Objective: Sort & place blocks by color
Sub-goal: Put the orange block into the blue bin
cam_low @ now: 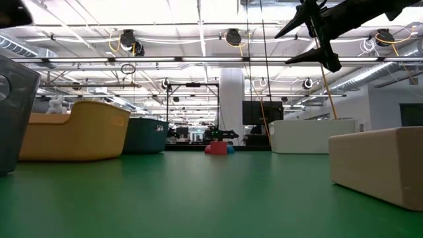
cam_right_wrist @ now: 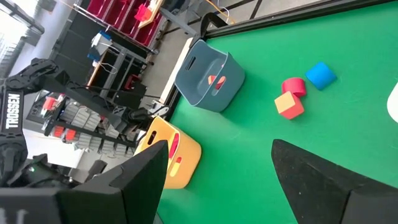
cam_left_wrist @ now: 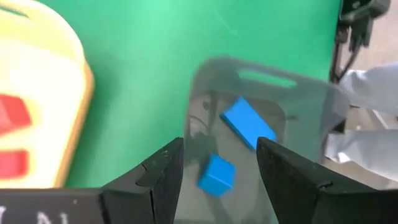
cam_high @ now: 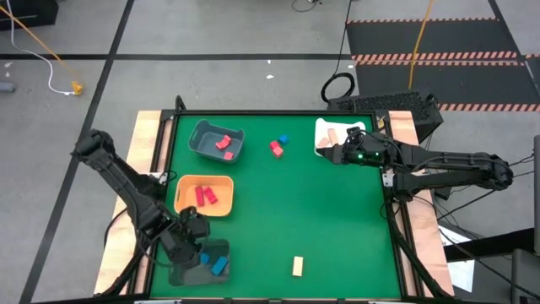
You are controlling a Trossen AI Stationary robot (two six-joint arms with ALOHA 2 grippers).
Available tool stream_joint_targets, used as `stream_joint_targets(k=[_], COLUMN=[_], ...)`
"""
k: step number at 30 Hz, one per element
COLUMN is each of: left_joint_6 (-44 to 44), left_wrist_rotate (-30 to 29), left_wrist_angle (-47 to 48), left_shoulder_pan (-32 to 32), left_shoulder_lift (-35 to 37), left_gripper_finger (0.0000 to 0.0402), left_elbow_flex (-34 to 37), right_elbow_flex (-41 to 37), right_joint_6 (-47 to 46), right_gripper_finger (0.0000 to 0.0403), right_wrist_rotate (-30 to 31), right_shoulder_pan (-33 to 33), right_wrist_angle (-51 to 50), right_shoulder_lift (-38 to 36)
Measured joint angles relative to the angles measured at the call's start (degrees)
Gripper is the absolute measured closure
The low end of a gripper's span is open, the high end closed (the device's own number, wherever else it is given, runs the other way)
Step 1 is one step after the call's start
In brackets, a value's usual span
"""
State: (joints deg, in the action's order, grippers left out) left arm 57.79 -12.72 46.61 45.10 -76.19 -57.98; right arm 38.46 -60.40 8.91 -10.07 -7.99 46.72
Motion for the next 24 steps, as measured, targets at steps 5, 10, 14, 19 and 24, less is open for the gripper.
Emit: stream_joint_targets(k=[5,10,14,19,24], left_joint_6=[-9.50,-21.41,-31.04,-43.67,-49.03], left_wrist_rotate=[-0.43,-0.91,-0.29,1.56,1.67], left_wrist_angle=[0.22,1.29,0.04,-5.50,-17.26], left_shoulder_pan=[-4.72,-10.77,-18.42,-29.45,-39.18], left_shoulder_lift=[0.66,2.87,5.09,5.33,3.73], left_gripper_finger=[0.0197,0.0197,0.0197,0.0197,0.0197], left_elbow_flex=[0.00,0.00,-0.01,-0.02,-0.02], right_elbow_flex=[0.00,0.00,0.00,0.00,0.00], right_joint_6=[0.00,0.00,0.00,0.00,0.00], right_gripper_finger=[0.0124,0.0124,0.0124,0.0124,0.0124], right_wrist_rotate=[0.00,0.00,0.00,0.00,0.00], right_shoulder_pan=[0.00,0.00,0.00,0.00,0.00], right_wrist_angle=[0.00,0.00,-0.02,-0.02,0.00], right_shoulder_lift=[0.00,0.00,0.02,0.02,0.02])
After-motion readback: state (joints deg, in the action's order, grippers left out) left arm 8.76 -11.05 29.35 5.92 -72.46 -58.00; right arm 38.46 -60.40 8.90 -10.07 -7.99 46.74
